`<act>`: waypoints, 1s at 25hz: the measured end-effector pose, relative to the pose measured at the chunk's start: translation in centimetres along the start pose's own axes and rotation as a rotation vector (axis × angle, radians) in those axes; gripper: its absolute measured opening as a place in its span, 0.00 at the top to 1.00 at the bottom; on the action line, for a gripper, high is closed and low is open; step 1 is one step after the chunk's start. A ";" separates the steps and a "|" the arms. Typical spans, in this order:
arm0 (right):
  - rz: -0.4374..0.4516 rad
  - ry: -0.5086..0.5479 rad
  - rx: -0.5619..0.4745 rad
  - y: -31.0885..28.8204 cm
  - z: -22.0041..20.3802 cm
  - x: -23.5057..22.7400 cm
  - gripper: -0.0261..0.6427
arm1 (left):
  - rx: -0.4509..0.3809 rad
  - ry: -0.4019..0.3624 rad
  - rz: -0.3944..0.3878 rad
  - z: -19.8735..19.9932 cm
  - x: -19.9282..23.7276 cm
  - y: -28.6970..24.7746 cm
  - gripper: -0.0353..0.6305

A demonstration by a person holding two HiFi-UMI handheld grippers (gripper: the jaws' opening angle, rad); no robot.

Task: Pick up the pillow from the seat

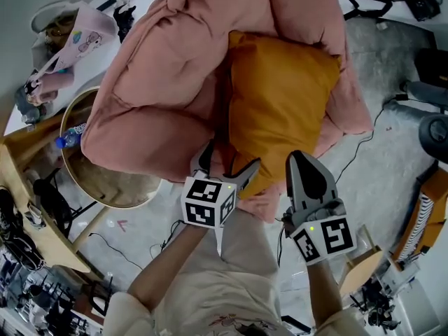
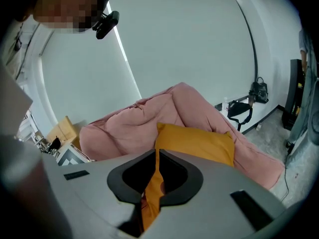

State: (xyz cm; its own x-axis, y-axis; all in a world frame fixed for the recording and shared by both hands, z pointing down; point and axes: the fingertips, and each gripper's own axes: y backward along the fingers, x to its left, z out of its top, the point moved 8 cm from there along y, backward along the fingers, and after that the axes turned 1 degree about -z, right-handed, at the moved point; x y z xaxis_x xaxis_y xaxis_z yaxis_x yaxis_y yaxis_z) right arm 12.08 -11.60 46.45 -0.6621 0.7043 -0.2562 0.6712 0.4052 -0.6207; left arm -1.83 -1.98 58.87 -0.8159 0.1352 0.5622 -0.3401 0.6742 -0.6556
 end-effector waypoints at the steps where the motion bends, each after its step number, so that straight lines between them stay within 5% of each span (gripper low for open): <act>1: 0.004 0.000 0.005 -0.3 -0.2 -0.1 0.93 | -0.004 0.014 -0.002 -0.1 0.2 -0.4 0.18; 15: 0.028 0.003 0.063 -4.1 -2.9 -1.8 0.93 | 0.028 0.068 -0.051 -0.9 3.0 -6.2 0.06; 25: 0.037 -0.026 0.078 -5.6 -3.0 -3.2 0.93 | 0.077 0.091 -0.066 -1.8 4.4 -9.1 0.05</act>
State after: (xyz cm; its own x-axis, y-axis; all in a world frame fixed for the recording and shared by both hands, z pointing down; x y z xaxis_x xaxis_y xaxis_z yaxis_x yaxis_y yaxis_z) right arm 11.47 -14.37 53.01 -0.6468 0.7017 -0.2987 0.6680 0.3322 -0.6659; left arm -1.52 -6.26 68.24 -0.7458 0.1603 0.6465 -0.4290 0.6269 -0.6504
